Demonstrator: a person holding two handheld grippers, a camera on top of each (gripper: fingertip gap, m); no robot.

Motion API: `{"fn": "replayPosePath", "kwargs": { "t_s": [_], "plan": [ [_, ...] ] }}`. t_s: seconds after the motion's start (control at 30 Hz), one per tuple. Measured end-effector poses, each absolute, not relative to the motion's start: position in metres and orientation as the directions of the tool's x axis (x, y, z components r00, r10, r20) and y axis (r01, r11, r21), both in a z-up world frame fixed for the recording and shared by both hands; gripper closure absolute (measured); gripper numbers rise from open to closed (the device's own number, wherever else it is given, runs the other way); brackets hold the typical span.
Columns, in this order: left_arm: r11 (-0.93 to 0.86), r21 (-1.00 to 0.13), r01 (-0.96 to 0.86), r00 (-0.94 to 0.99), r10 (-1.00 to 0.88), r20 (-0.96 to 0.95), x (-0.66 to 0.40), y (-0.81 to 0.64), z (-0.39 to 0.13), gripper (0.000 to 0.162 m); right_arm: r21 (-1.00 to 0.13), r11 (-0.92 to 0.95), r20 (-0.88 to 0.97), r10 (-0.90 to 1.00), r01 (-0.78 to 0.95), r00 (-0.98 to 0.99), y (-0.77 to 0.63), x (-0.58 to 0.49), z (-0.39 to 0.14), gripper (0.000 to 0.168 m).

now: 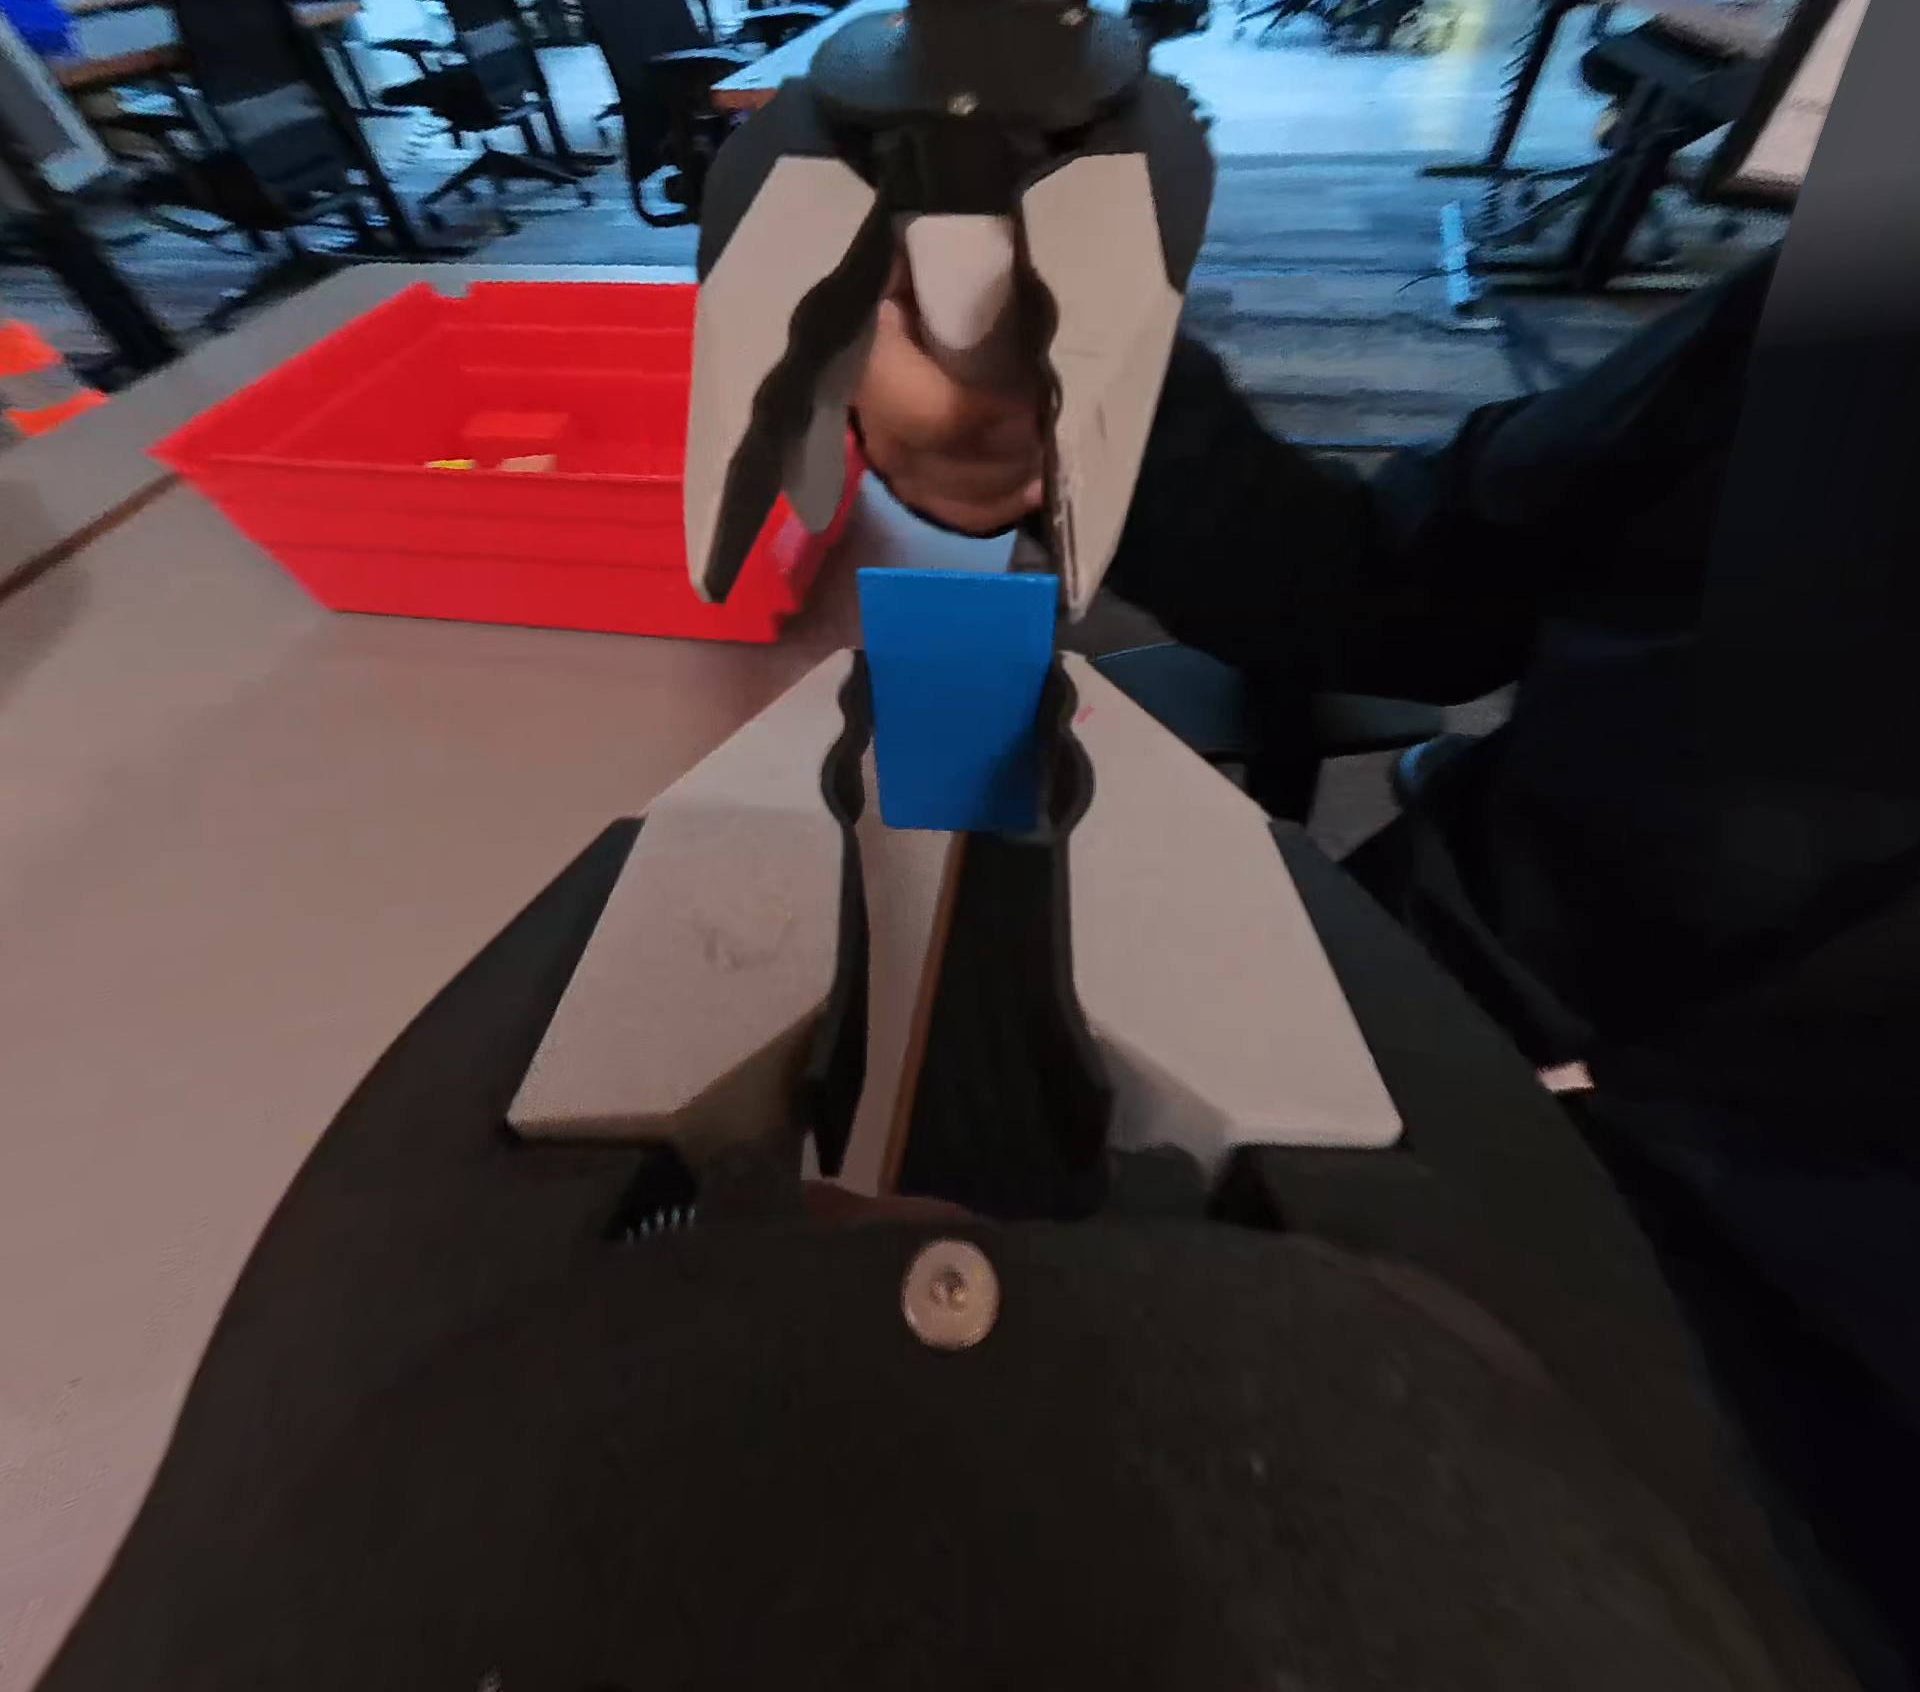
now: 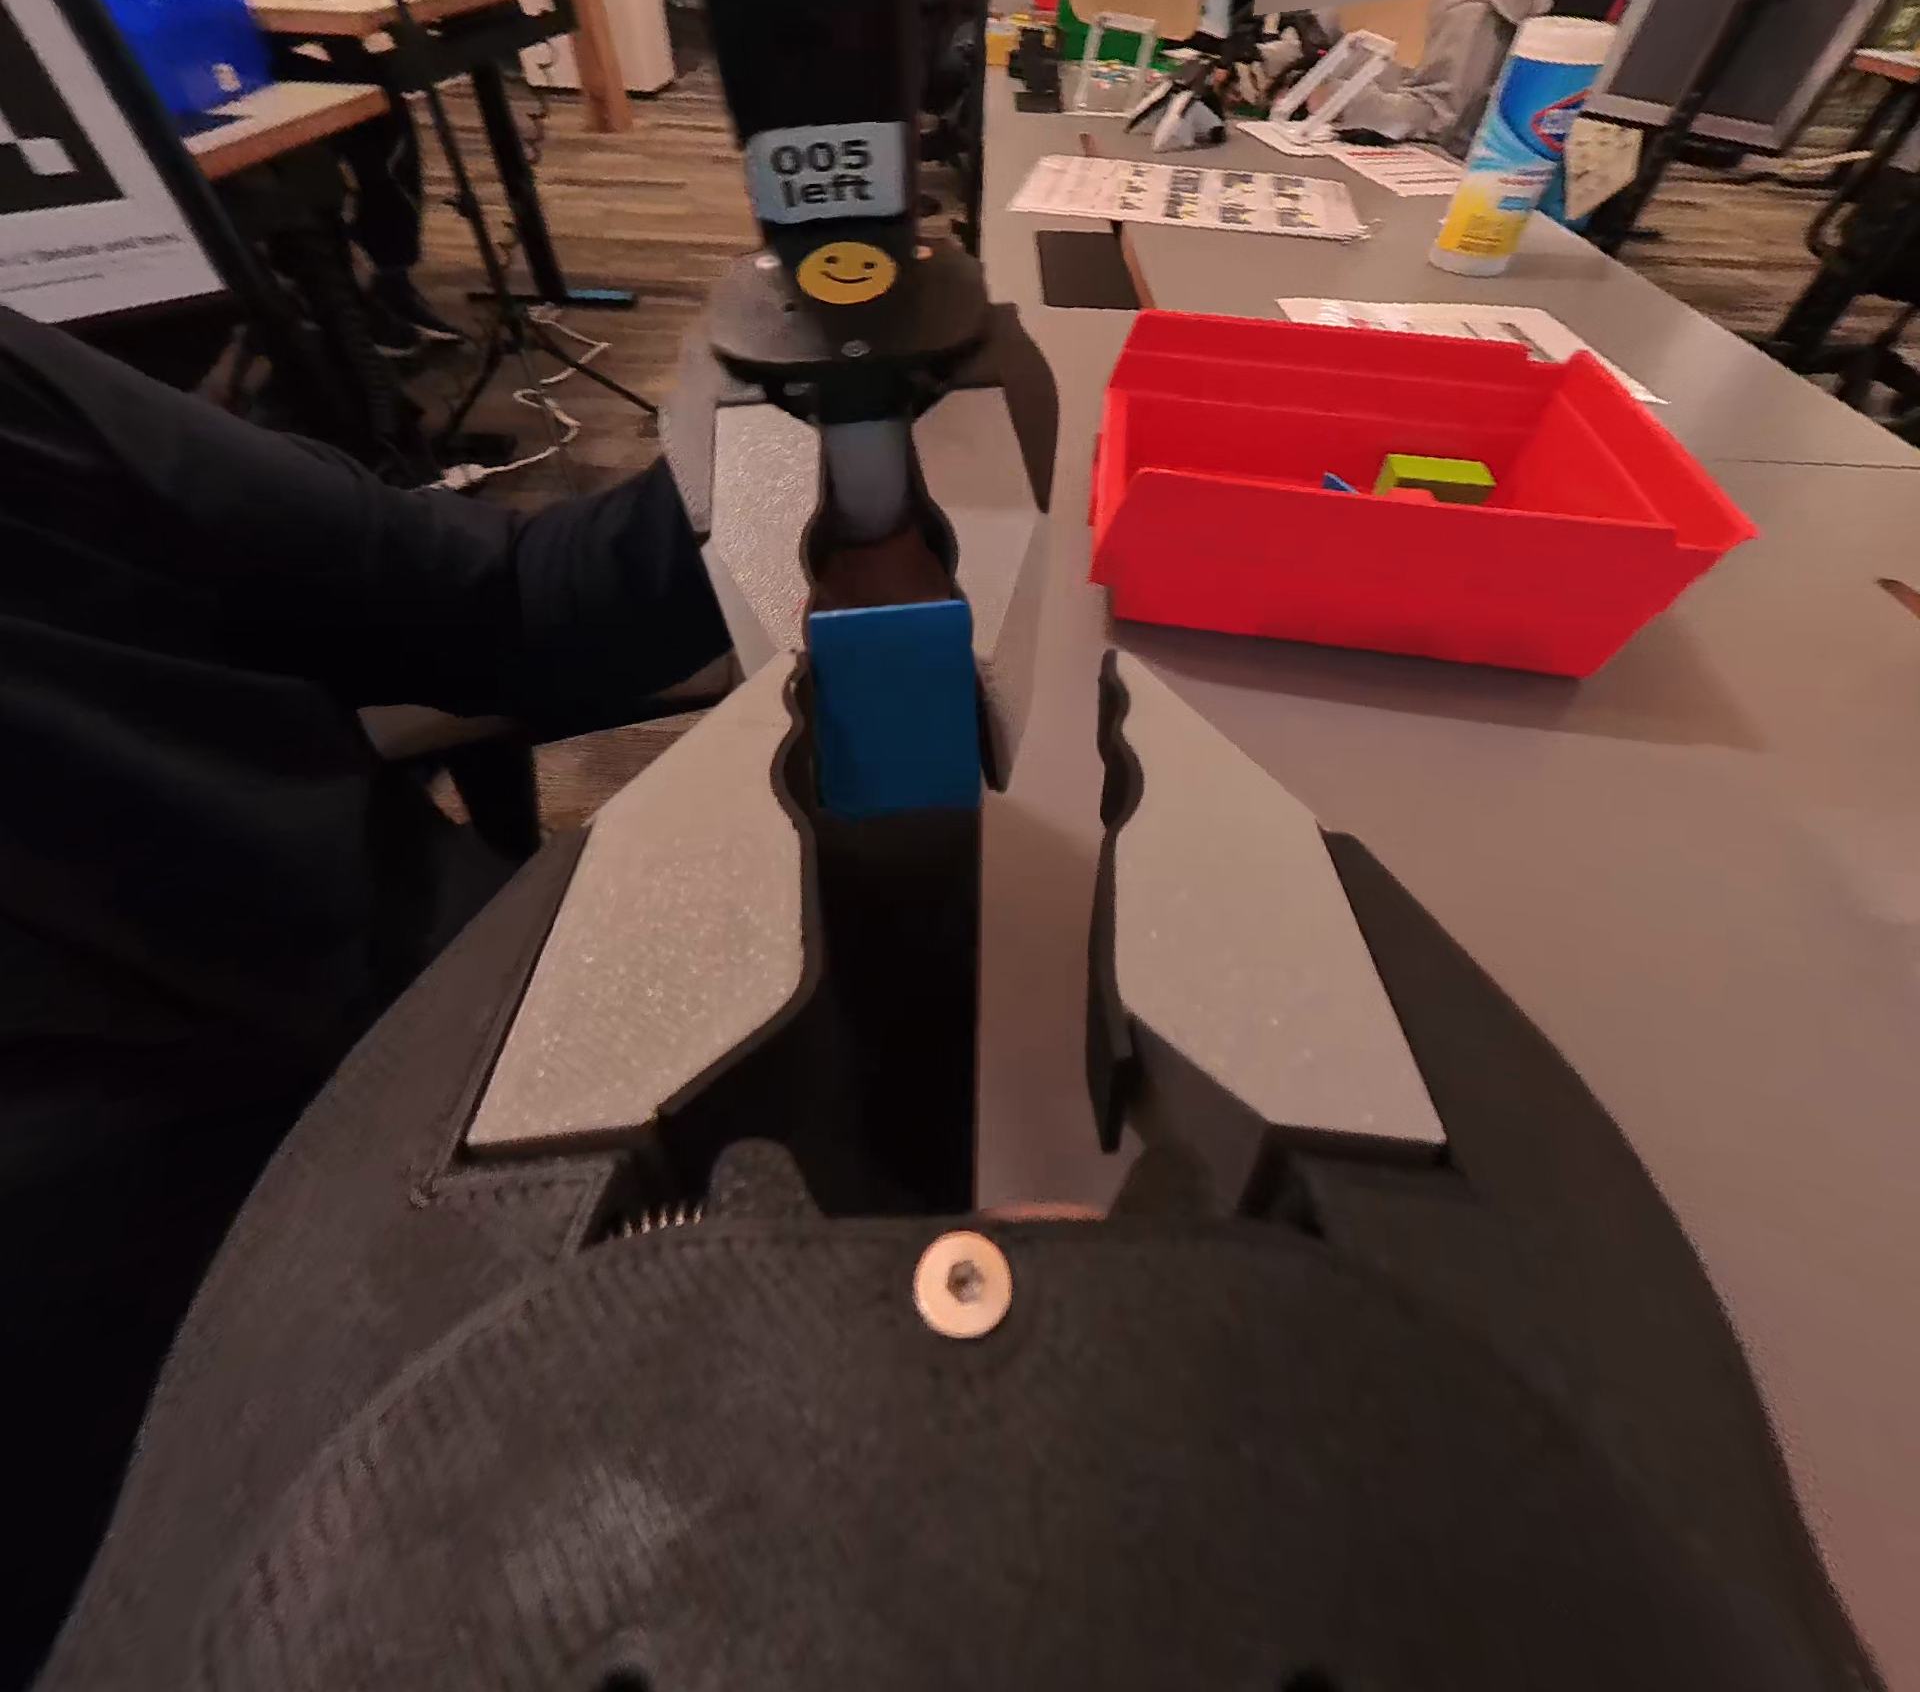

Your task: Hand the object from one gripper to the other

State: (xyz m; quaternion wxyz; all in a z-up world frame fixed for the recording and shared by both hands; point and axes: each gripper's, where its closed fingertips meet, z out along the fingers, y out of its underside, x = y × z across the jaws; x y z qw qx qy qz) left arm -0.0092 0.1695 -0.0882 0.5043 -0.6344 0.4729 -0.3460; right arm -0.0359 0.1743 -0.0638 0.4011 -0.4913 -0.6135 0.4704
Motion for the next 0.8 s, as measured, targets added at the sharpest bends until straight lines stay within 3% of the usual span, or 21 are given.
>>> {"fn": "replayPosePath", "kwargs": {
  "t_s": [0.4, 0.8],
  "plan": [
    [-0.134, -0.972, -0.194, 0.292, -0.954, 0.073, -0.012, 0.176, -0.092, 0.131, -0.975, 0.013, -0.041, 0.971, 0.222, -0.237, 0.169, -0.047, -0.07, 0.138],
    [-0.108, -0.971, -0.211, 0.338, -0.941, 0.031, -0.012, 0.176, -0.088, 0.131, -0.978, -0.028, -0.08, 0.965, 0.205, -0.251, 0.167, -0.044, -0.065, 0.138]
  ]
}}
